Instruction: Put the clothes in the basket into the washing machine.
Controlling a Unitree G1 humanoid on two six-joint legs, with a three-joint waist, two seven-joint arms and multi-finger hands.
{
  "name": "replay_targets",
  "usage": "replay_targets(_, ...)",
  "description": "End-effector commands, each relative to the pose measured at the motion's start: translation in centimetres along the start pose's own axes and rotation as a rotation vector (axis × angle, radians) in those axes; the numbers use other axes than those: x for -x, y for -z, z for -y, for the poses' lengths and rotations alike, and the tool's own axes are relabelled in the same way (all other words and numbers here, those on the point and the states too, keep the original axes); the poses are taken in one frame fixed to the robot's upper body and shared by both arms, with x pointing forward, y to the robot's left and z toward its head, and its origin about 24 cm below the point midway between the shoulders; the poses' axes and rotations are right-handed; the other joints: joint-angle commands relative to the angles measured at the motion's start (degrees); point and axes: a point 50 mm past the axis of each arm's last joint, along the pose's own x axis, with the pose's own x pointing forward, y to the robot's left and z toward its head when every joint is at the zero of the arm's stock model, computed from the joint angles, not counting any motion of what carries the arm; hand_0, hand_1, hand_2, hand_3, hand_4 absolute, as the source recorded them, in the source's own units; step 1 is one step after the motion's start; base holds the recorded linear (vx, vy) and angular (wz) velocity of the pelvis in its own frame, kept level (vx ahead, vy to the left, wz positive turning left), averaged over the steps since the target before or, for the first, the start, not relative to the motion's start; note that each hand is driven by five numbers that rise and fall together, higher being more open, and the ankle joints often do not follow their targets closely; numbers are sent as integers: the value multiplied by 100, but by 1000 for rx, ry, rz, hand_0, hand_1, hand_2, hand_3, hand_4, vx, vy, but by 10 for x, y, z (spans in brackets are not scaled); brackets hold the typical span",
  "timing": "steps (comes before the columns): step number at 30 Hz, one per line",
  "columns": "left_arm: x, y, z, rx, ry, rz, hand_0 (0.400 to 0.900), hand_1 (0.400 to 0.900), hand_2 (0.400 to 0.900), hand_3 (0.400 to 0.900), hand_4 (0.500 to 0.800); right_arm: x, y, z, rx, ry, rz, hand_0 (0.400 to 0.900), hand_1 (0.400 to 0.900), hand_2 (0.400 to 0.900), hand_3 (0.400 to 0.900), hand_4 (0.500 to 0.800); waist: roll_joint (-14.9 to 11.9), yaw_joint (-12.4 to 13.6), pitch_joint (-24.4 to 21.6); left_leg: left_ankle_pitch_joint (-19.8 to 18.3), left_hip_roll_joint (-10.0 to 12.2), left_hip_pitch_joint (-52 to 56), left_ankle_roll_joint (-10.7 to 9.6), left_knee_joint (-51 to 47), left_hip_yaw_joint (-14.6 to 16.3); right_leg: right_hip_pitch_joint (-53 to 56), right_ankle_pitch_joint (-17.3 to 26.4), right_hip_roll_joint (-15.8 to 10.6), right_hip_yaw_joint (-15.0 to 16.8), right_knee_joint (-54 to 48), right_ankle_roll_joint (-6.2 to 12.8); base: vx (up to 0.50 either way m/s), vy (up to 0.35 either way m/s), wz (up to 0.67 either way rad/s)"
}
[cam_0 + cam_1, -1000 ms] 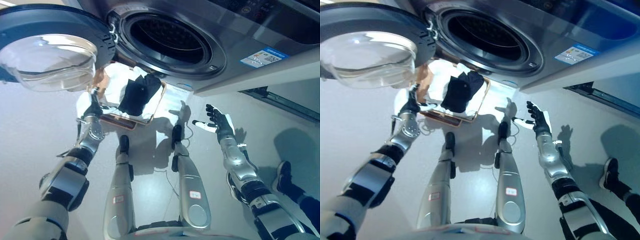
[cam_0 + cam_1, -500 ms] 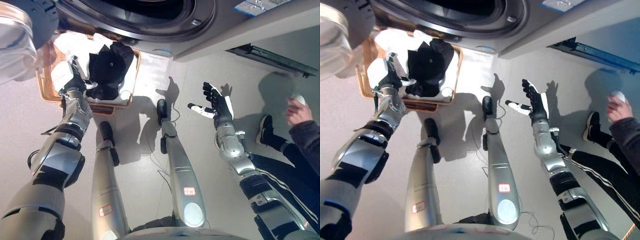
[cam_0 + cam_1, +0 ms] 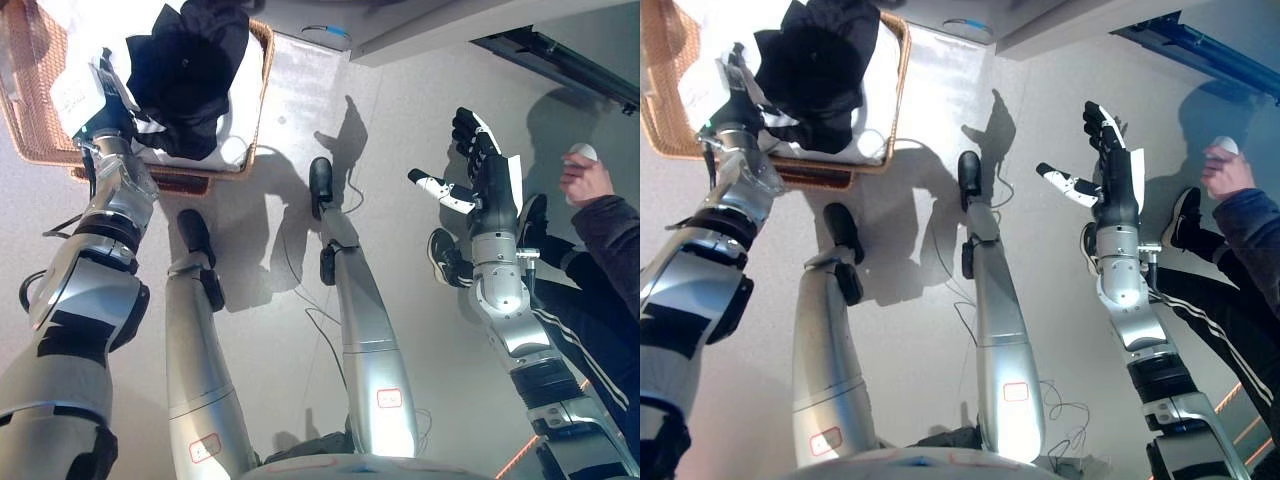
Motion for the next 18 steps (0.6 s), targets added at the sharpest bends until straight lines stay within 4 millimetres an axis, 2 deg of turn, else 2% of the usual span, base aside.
replay_targets(1, 10, 23, 10, -47, 44, -49, 400, 400, 400, 400, 500, 15, -11, 21, 44, 36, 75, 900, 900, 900, 900, 800, 174, -128, -432, -276, 11, 111, -32, -57, -361, -237, -33, -120, -75, 161, 315, 2, 31, -8)
replay_targets(11, 23, 25, 29, 86, 118, -96, 400, 400, 400, 400, 500, 22, 7, 18, 66, 3, -12, 900, 900, 900, 900, 800, 293, -136, -612, -180, 21, 388, -76, -392, -293, -130, -3, -130, -34, -12, 283, 12, -4, 0)
replay_targets(14, 29, 25, 36, 138, 140, -118, 400, 400, 400, 400, 500, 25, 16, 15, 77, -13, -58, 900, 900, 900, 900, 800, 316, -117, -602, -70, 46, 669, -123, -684, -269, 111, 39, -152, -41, -207, 274, 45, -43, 7)
replay_targets(15, 33, 25, 42, 173, 154, -135, 400, 400, 400, 400, 500, 27, 22, 14, 86, -25, -90, 900, 900, 900, 900, 800, 331, -101, -610, 11, 70, 897, -167, -912, -274, 321, 70, -169, -50, -361, 266, -47, -64, 24)
replay_targets(16, 36, 26, 44, 220, 159, -156, 400, 400, 400, 400, 500, 28, 27, 14, 88, -22, -114, 900, 900, 900, 900, 800, 315, -131, -594, 287, 18, 997, -200, -1151, -267, 433, 269, -265, -43, -563, 237, -31, -83, 28)
replay_targets(18, 38, 25, 47, 242, 165, -166, 400, 400, 400, 400, 500, 30, 31, 14, 93, -23, -134, 900, 900, 900, 900, 800, 317, -118, -564, 341, 14, 1170, -221, -1308, -252, 565, 279, -283, -51, -641, 238, 0, -57, 16)
